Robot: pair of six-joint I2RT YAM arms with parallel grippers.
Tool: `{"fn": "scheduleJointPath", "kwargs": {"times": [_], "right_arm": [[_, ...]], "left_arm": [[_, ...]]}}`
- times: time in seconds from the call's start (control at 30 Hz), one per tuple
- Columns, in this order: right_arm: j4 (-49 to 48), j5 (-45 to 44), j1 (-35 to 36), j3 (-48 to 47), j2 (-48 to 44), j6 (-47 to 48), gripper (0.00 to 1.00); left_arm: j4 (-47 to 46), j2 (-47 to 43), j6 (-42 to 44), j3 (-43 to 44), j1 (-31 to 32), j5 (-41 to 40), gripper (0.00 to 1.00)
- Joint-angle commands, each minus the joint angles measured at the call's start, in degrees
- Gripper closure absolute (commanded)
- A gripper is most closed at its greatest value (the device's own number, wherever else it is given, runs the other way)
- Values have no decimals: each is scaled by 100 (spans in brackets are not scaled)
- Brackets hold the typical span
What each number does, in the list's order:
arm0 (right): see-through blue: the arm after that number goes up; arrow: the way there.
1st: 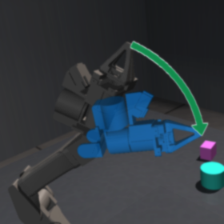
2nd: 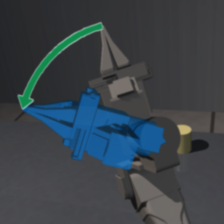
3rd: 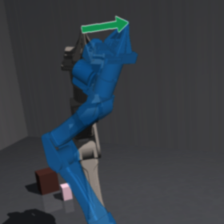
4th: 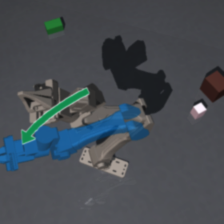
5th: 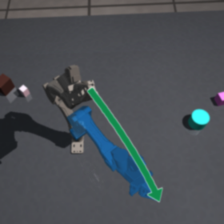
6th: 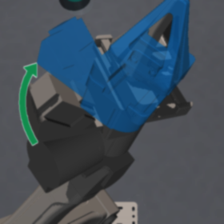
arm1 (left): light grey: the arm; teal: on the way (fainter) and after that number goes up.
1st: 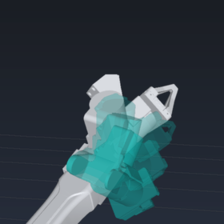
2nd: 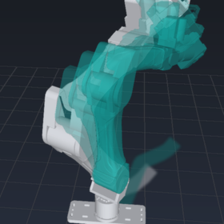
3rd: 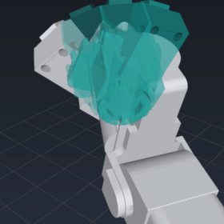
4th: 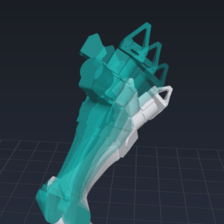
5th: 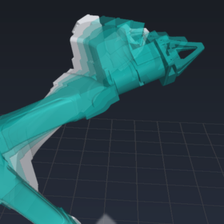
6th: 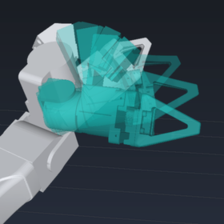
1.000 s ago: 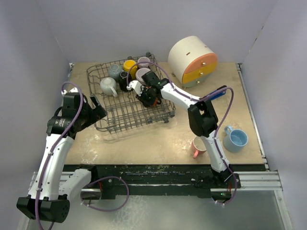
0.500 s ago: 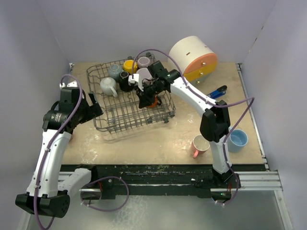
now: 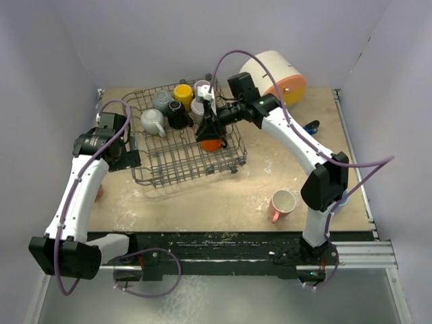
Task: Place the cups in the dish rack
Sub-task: Pick up the cup at the center of the board.
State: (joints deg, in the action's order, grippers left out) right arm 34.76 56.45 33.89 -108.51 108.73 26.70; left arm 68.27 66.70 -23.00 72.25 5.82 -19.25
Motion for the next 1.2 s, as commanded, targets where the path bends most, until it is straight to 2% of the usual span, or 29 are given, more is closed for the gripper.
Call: {"fn": "scheduleJointPath", "kwargs": {"times": [0.0,0.17,0.27,0.4,0.47,0.57,0.67,0.9,1.17], "right_arm": [[-663,501,-259,281,-490,-128,71],[-1017,657,-391,628,-791,-94,71],[-1233,665,-397,906,-918,-132,71],[-1189,599,-399,1025,-985,16,71],[-976,507,-392,970,-979,247,71],[-639,366,-392,843,-915,556,72],[-484,192,-394,812,-823,671,72],[-356,-9,-397,832,-605,678,72],[-654,-143,-364,921,-582,431,72]], "left_arm": [[-245,357,333,177,-134,-358,0],[-740,516,620,-60,-695,-155,4],[-1043,622,758,-102,-1360,214,16],[-1361,778,773,-125,-1727,284,34],[-1510,868,767,-196,-1906,374,38],[-1682,1025,773,-296,-2184,583,39],[-1734,1130,673,-391,-2354,501,43],[-1996,1112,501,-723,-2593,524,42],[-2029,1450,206,-765,-2673,341,45]]}}
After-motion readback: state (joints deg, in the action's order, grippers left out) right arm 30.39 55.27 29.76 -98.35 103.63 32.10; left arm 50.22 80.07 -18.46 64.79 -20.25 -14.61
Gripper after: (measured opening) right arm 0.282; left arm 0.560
